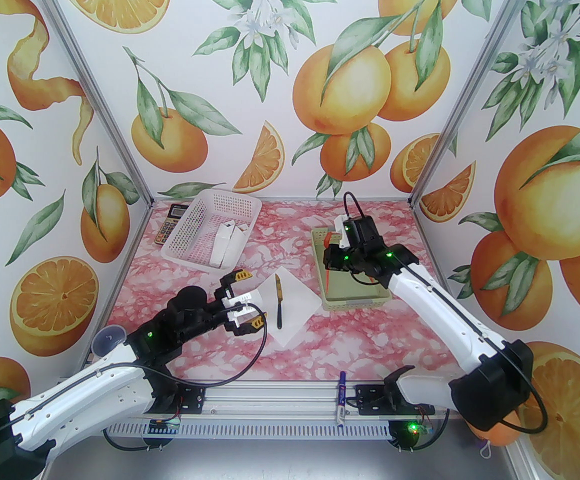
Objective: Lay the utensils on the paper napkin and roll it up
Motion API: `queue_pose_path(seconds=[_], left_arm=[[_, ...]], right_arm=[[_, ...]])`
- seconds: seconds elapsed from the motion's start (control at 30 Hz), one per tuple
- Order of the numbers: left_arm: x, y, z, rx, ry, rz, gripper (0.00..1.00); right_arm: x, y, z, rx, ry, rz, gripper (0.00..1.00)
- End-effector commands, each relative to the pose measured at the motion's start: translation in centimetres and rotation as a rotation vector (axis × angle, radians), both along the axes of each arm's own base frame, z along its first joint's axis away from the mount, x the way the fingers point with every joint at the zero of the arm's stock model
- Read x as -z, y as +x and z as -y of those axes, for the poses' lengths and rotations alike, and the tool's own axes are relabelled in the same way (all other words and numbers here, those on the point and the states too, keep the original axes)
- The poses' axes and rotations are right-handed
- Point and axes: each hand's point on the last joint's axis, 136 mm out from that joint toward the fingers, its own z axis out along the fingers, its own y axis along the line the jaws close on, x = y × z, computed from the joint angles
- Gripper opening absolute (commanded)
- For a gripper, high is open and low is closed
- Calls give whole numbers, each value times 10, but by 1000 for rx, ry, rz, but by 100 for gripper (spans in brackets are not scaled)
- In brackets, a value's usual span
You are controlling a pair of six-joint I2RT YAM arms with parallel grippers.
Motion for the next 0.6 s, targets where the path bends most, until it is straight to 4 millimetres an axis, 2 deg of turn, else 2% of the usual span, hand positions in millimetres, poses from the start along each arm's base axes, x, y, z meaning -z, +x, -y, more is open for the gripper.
queue_pose_path(seconds=[0.0, 0.07, 0.23, 0.57], left_arm=[[-3, -2, 2, 21, -17, 29, 100], [-4, -2, 2, 22, -18, 31, 100], [-11, -3, -2, 10, -42, 52, 100], [-13, -5, -3, 19, -40, 60, 100]], right_arm=[[-7, -4, -12, 1, 54, 10, 6], [-6, -6, -16, -4, 60, 7, 5], [2, -13, -45, -43, 109, -17, 6], [31, -17, -86, -102, 127, -85, 5]])
